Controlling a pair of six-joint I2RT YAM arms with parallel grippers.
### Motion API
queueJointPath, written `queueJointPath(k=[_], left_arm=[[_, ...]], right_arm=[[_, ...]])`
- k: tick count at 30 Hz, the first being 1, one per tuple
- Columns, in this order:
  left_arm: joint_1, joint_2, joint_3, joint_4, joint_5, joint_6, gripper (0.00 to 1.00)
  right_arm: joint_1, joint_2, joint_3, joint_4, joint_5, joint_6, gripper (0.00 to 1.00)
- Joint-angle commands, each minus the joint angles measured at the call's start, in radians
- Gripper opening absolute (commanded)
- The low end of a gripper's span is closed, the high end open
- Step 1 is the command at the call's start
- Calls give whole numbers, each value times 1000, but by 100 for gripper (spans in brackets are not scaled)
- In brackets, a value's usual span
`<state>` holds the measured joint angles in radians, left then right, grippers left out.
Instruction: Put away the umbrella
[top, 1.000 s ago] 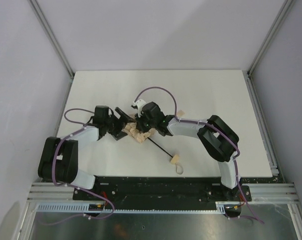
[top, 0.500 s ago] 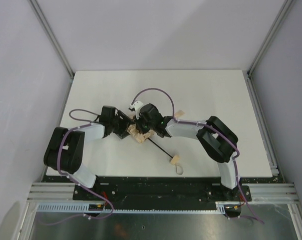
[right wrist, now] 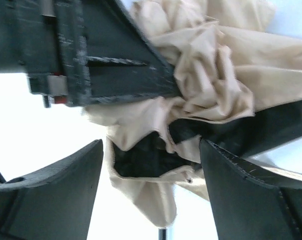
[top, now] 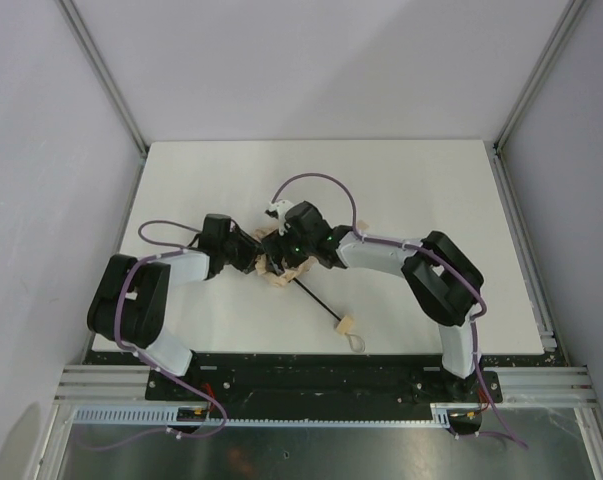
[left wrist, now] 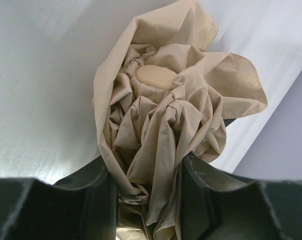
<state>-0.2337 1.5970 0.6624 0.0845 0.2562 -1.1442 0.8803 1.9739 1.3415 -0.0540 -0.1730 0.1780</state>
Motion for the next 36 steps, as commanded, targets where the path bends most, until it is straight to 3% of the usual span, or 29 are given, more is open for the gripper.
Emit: queueJointPath(k=[1,5,8,15,20,23,28,31,36], left_arm=[[0,33,-60,-135,-145,64,12],[0,25,-63,-131,-124,59,11],[0,18,-66,-123,-110,53,10],[0,5,-72,-112,-82,37,9],[0,-8,-79,-105,-67,37,9],[0,-3,-81,-95,-52,34,9],[8,-33,-85,-59,-5,28,11],[33,-104,-98,9,35,19,23],[97,-217,-41,33,115,59,60]], right_arm=[[-5,-46,31,-89,35,83,87],[0,-33,42,-77,84,93,92],[18,21,87,-86,119,66,90],[104,222,269,-188,329,-7,76],[126,280,226,-198,484,-3,65],[131,285,162,-188,532,-10,52],[114,229,35,-115,496,-23,18],[97,150,-69,-3,409,-31,3],[35,62,-144,120,201,-3,0]])
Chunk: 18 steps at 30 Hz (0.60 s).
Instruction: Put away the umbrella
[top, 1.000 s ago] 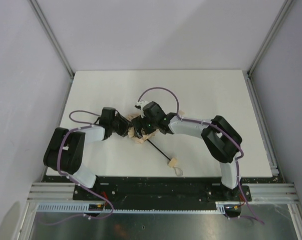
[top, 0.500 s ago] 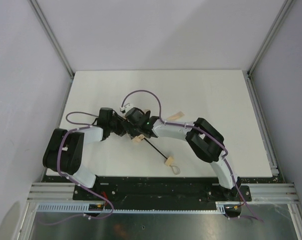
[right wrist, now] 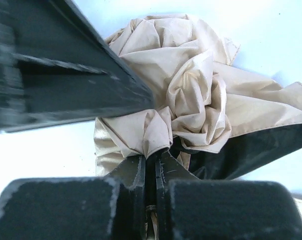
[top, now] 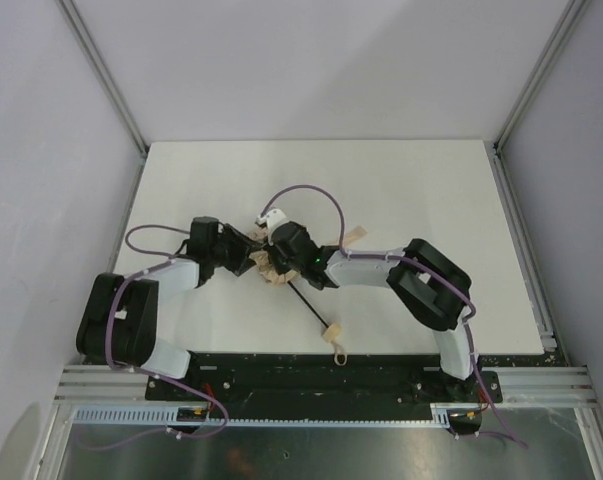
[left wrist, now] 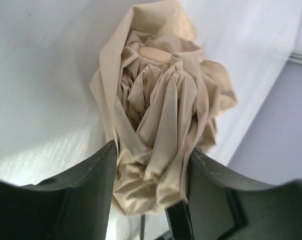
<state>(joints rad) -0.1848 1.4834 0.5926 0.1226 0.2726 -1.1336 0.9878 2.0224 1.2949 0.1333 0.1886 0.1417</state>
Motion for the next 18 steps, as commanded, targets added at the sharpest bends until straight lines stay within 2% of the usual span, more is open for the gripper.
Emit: queueJointPath(k=[1,5,9,13,18], left_arm=[[62,-129,41,-6,117,61,66],[106,-247,79,-31,161,141,84],[123,-332,67,-79,186,156,96],[123,-352,5,-92,205,66,99],[81,-214,-6,-93,280,-53,99]], right_arm=[[-88,-8,-111,-38,-209,42,0],[-133,-94,-135,21,-363,73,0],[-167,-141,-135,35,-444,92,0],[-181,-171,-135,34,-464,94,0],[-172,-163,-134,37,-464,78,0]])
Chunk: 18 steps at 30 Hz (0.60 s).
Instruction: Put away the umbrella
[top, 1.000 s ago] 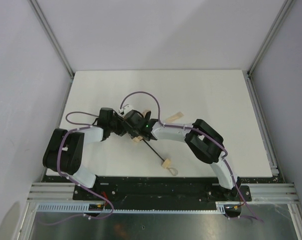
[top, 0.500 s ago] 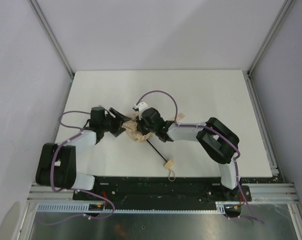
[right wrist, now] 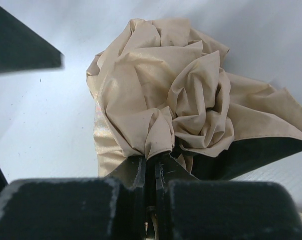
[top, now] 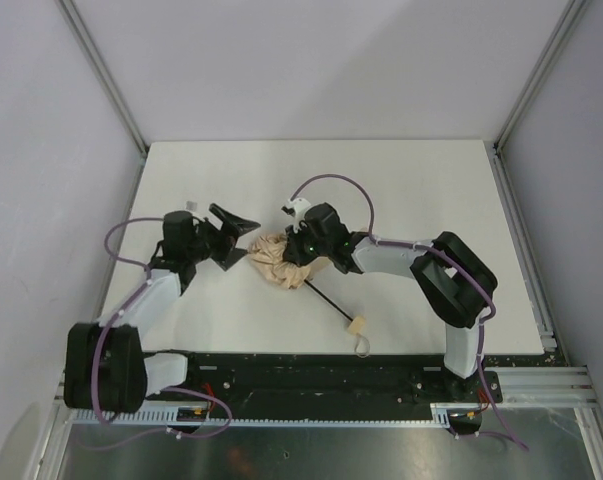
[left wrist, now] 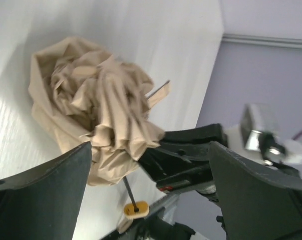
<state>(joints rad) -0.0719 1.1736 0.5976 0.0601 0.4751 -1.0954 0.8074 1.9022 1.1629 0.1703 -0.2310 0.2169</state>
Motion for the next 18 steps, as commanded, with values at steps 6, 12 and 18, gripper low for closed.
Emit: queueJointPath(k=[6,12,18], left_arm=[[-111,224,44,-31,5,-92,99],[-138,265,20,-137,-67,-124,99],[-150,233,2,-162,-151,-154,99]], right_arm=[[32,-22,-3,-9,-28,-16,0],[51,-11,2,-25,-4,-46,0],[65,-19,4,-51,27,-81,0]])
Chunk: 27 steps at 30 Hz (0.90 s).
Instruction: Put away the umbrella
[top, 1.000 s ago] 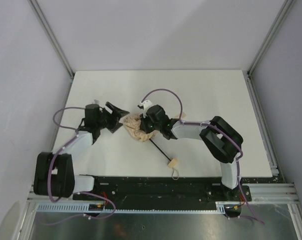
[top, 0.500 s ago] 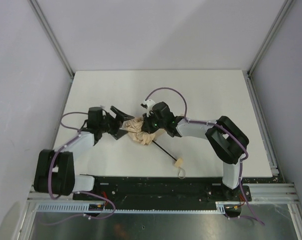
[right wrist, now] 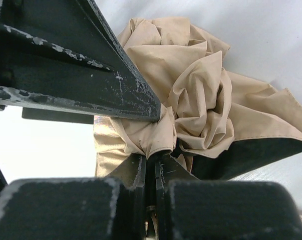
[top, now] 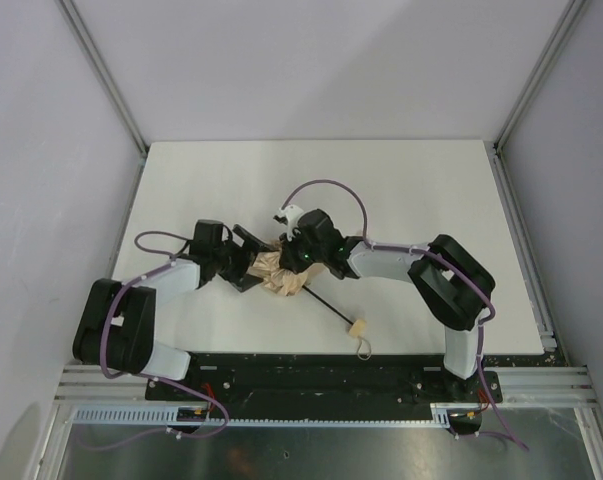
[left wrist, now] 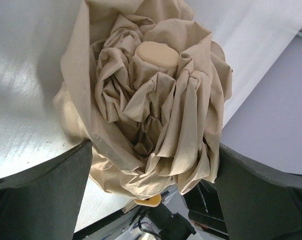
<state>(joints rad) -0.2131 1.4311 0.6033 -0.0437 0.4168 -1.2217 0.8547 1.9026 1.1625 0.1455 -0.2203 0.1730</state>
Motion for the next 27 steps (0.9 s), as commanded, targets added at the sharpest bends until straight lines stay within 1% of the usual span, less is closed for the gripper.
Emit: queueJointPath(k=[1,6,9,13,15,17,19,21,25,26,27], left_arm=[[-8,-17,6,-62,-99,-23,99],[-13,37,48,-133,-166,6,99],[-17,74,47,-145,-227,17,100],[-38,168,63,-147,-258,13,99],[-46,231,77,-145,-253,16,95],[-56,275,91,-143,-258,30,86],[-60,300,89,-131,-264,33,73],[-61,308,74,-96,-263,36,62],[-62,300,24,10,-235,41,33],[-62,296,10,44,-227,43,25],[-62,292,-3,81,-219,44,20]], right_arm=[[20,-21,4,-30,22,-43,0],[38,-28,11,-55,62,-84,0],[59,-31,20,-71,90,-118,0],[90,-21,29,-74,92,-158,0],[105,-10,31,-70,85,-182,0],[128,2,34,-75,87,-222,0],[150,14,34,-82,89,-258,0],[168,31,34,-82,86,-285,0],[192,50,35,-76,95,-297,0],[192,49,36,-76,93,-285,0],[193,46,37,-76,90,-269,1]])
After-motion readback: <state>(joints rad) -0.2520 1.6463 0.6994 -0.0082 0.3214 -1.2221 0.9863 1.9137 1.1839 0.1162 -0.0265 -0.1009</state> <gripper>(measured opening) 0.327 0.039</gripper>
